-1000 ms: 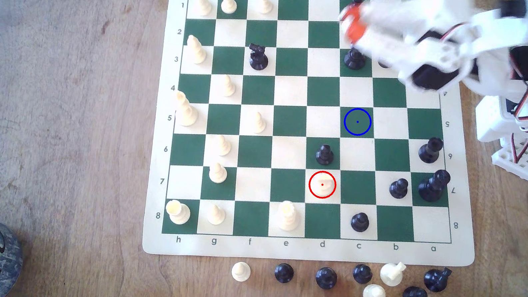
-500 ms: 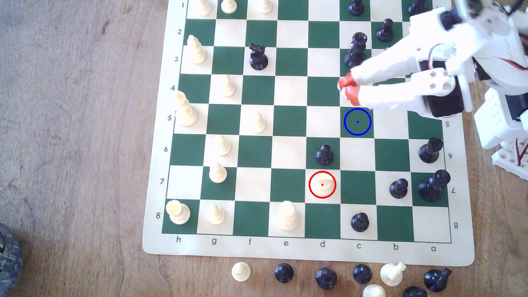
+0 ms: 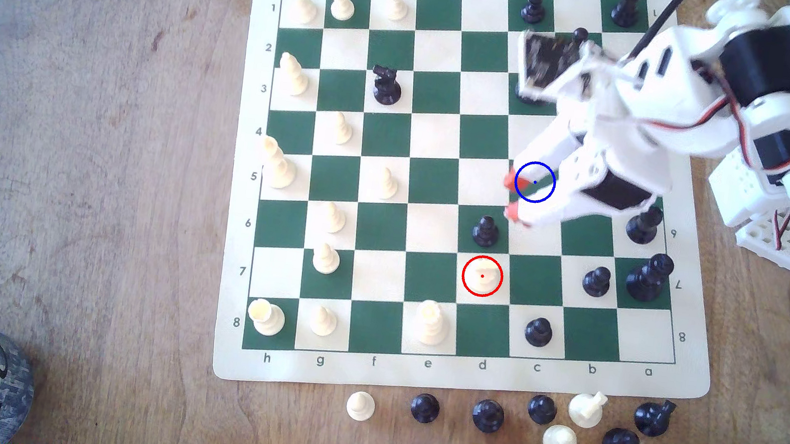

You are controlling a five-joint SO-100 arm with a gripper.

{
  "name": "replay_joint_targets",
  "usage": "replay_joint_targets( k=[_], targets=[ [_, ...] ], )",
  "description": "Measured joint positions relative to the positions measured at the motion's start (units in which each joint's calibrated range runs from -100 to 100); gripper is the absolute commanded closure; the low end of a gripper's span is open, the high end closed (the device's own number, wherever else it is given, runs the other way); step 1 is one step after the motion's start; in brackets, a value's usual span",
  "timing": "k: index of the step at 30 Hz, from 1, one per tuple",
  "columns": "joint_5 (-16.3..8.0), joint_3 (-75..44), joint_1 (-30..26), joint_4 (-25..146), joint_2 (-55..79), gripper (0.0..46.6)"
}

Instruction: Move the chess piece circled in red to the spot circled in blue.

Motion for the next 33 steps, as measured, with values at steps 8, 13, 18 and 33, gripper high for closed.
replay_joint_targets(
  k=[8,13,18,33],
  targets=[
    [0.0,-2.9,-1.8,-1.1,10.3,35.7],
    [0.0,-3.1,-3.3,-2.1,14.8,33.6],
    [0.0,-3.1,-3.0,-4.0,18.8,31.7],
    [0.6,-3.1,-3.5,-10.5,28.1,31.4]
  ],
)
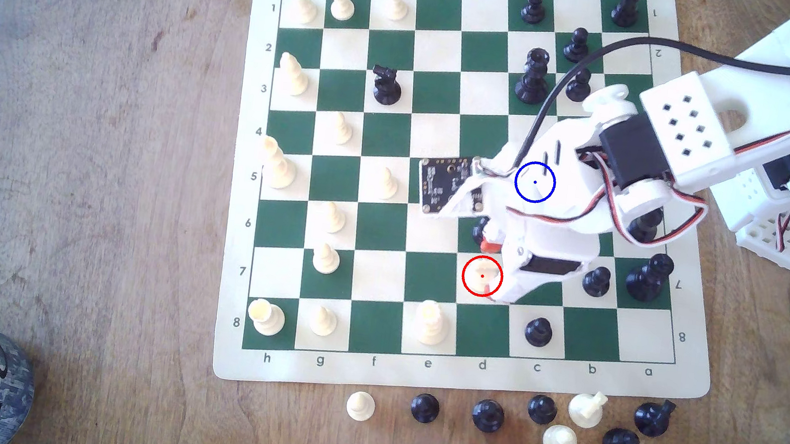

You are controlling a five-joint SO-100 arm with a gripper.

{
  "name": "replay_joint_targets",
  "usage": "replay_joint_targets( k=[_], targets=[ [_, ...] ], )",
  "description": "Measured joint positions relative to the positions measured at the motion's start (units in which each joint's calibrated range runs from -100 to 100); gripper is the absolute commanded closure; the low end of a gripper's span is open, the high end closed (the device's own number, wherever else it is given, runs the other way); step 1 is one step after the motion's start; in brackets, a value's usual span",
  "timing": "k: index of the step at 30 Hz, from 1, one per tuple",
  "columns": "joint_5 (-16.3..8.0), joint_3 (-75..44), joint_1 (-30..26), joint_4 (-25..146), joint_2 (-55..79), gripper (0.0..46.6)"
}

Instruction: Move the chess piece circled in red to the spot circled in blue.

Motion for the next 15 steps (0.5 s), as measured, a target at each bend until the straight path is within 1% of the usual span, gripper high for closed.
replay_joint_targets(
  k=[7,12,15],
  targets=[
    [0.5,0.0,0.0,-1.4,2.6,32.0],
    [0.6,0.0,0.0,-2.9,4.6,33.7],
    [0.6,0.0,0.0,-3.0,5.2,36.0]
  ],
)
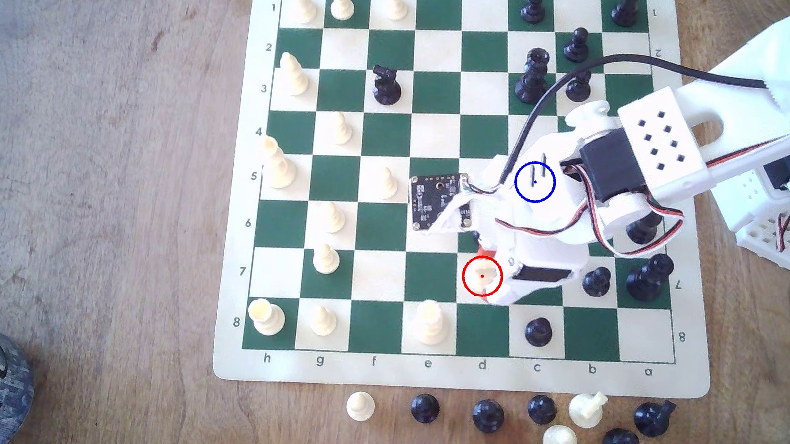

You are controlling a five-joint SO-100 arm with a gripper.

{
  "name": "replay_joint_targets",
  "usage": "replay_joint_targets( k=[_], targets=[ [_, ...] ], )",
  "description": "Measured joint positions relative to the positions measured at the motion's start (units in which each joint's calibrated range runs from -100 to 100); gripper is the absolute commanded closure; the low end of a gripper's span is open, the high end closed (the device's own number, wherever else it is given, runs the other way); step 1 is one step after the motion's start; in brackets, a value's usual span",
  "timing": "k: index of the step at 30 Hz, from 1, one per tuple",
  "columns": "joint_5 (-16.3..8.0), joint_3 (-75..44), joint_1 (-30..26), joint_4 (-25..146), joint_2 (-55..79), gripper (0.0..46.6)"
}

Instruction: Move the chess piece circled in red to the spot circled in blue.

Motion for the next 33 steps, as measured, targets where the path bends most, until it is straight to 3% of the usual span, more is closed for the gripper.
replay_joint_targets(
  k=[4,10,24,33],
  targets=[
    [0.0,0.0,0.0,-0.5,0.2,38.7],
    [0.0,0.0,0.0,-1.0,0.8,46.4],
    [0.0,-5.9,-0.5,1.6,-1.3,46.4],
    [0.5,-6.4,6.4,8.9,-15.8,46.4]
  ],
)
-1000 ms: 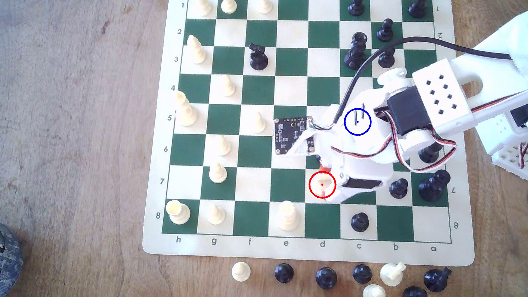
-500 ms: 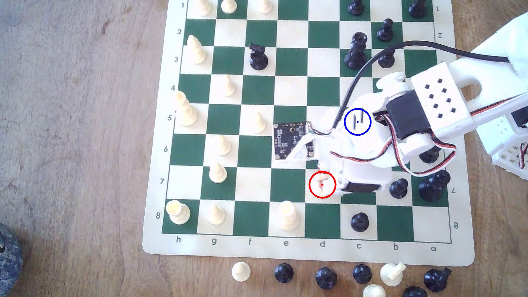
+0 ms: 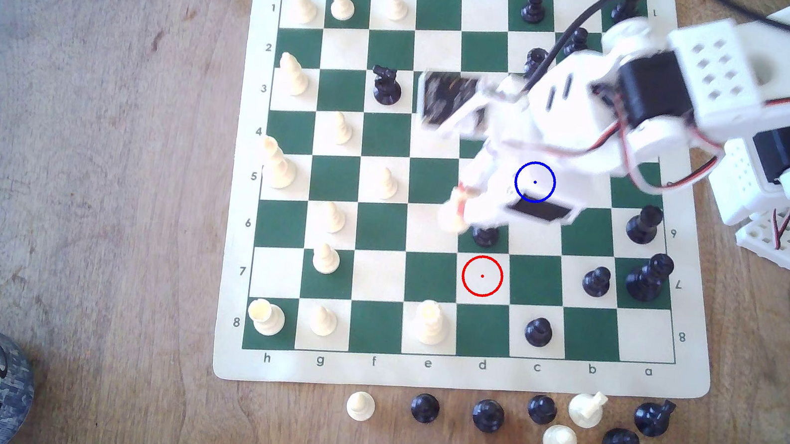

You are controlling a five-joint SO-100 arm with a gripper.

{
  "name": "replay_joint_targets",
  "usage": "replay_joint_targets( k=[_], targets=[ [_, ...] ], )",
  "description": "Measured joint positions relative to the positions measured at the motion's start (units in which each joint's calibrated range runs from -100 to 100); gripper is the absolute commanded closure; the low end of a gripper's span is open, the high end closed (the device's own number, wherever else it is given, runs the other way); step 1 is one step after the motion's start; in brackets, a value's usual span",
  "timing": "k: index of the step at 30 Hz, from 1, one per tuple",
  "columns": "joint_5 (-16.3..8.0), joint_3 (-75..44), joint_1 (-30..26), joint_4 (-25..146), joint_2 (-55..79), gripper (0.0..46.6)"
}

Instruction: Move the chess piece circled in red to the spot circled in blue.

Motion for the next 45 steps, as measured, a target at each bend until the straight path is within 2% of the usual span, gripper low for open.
replay_joint_targets(
  k=[5,8,18,27,45],
  targets=[
    [0.9,7.5,4.9,0.6,-11.0,46.4],
    [1.3,12.6,6.0,0.6,-14.2,46.4],
    [2.4,27.7,9.1,-1.9,-17.4,46.4],
    [2.6,33.1,9.4,-4.9,-17.4,46.4],
    [3.4,34.7,9.5,-8.3,-13.5,46.4]
  ],
)
